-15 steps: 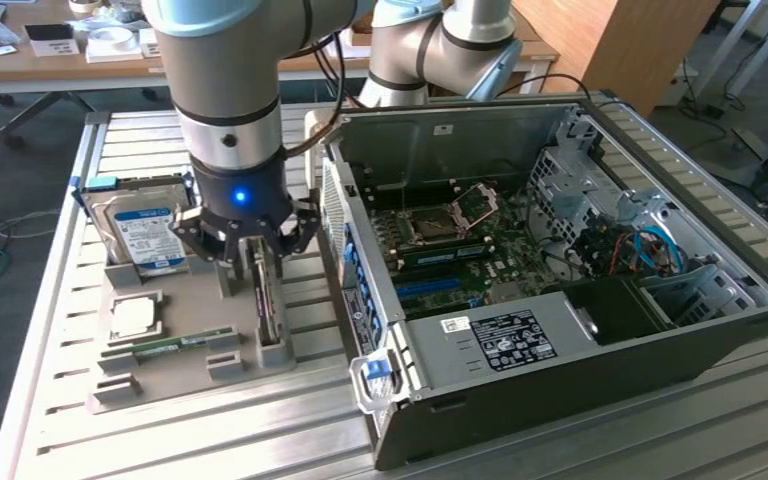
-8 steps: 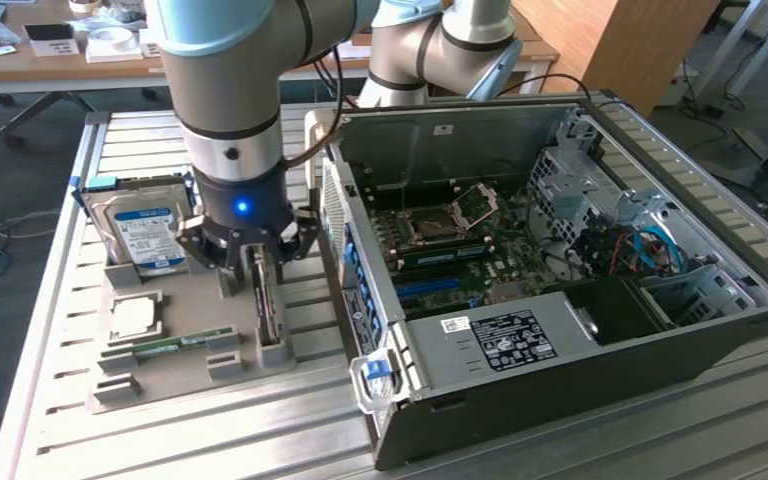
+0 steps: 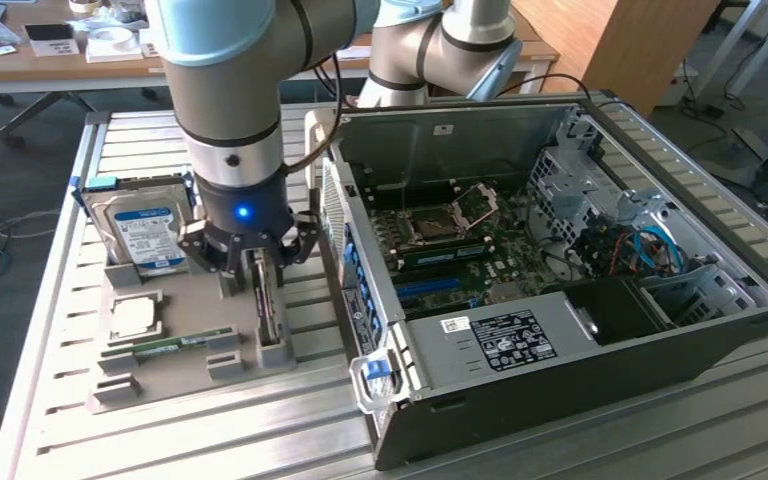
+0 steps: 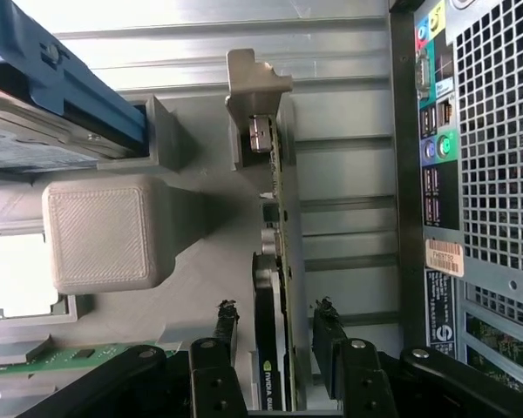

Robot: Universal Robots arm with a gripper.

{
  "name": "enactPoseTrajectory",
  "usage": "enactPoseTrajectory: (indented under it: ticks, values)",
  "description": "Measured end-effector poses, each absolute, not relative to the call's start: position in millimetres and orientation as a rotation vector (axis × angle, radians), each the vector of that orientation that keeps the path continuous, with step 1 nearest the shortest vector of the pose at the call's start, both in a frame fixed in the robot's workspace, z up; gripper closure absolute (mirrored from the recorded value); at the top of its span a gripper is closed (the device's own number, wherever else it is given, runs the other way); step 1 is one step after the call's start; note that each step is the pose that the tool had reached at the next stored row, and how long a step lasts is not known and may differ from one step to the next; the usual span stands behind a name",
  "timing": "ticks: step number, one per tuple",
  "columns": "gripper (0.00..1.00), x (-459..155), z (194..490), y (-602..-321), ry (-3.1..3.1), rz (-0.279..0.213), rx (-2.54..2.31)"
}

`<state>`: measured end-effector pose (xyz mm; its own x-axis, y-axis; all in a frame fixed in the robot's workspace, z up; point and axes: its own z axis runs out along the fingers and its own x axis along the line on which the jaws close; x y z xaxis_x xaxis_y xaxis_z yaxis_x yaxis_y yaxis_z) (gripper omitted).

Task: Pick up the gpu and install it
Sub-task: 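Pick up the gpu and move the gpu toward the slot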

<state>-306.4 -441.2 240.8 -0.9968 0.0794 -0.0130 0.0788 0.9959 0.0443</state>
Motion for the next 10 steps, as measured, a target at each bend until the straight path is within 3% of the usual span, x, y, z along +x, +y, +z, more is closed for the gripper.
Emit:
enactPoseTrajectory:
  ticks: [10]
  values:
    - [0.51, -306.4, 231.8, -441.2, 3.124, 0.068, 0.124]
